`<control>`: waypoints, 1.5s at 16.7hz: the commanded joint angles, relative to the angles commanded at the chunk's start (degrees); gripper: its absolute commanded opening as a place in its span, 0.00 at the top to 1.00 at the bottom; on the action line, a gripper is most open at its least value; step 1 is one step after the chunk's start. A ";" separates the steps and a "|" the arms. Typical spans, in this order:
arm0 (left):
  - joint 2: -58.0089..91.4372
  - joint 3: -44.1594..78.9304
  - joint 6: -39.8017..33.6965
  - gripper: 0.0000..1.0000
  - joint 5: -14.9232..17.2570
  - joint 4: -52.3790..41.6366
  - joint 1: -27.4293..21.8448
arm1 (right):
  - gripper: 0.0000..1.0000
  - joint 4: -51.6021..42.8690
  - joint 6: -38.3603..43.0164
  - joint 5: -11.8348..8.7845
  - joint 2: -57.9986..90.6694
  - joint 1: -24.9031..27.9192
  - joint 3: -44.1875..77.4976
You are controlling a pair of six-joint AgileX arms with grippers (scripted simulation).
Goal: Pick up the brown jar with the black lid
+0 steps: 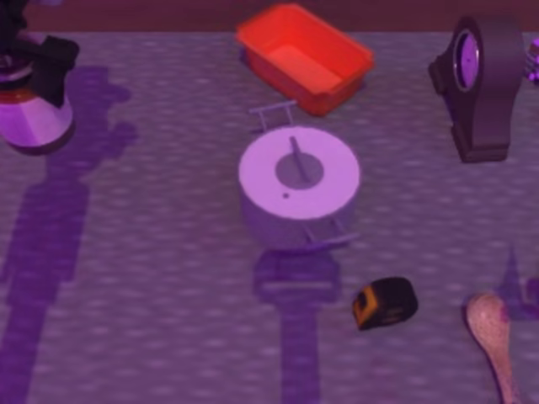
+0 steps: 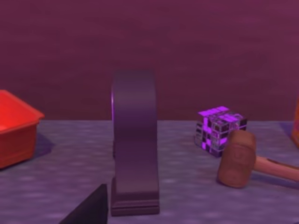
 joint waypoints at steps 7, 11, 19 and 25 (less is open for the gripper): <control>-0.85 -4.55 -9.06 1.00 -1.85 3.25 -4.72 | 0.00 0.00 0.00 0.00 0.00 0.00 0.00; -2.68 -10.87 -22.69 1.00 -4.27 8.04 -10.86 | 0.00 0.00 0.00 0.00 0.00 0.00 0.00; -4.31 -17.76 -35.28 1.00 -6.59 12.68 -17.03 | 0.00 0.00 0.00 0.00 0.00 0.00 0.00; -2.76 -20.37 -35.00 1.00 -6.63 16.76 -16.72 | 0.00 0.00 0.00 0.00 0.00 0.00 0.00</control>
